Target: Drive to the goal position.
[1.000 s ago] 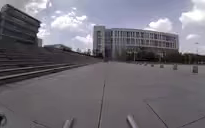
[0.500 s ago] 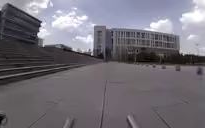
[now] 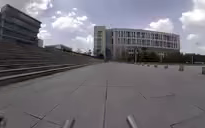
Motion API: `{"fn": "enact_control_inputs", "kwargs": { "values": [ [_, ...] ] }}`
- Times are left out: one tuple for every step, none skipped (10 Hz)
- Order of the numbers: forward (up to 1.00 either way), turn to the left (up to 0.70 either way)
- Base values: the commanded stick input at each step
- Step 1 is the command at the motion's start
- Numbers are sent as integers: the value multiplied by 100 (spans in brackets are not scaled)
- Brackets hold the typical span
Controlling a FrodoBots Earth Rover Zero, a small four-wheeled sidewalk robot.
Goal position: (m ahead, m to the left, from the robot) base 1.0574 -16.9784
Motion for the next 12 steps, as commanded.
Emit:
{"fn": "enact_control_inputs", "kwargs": {
  "values": [
    [70, 0],
    [70, 0],
    [70, 0],
    [70, 0],
    [70, 0],
    [70, 0],
    [70, 0],
    [70, 0],
    [70, 0],
    [70, 0],
    [70, 0],
    [70, 0]
  ]
}}
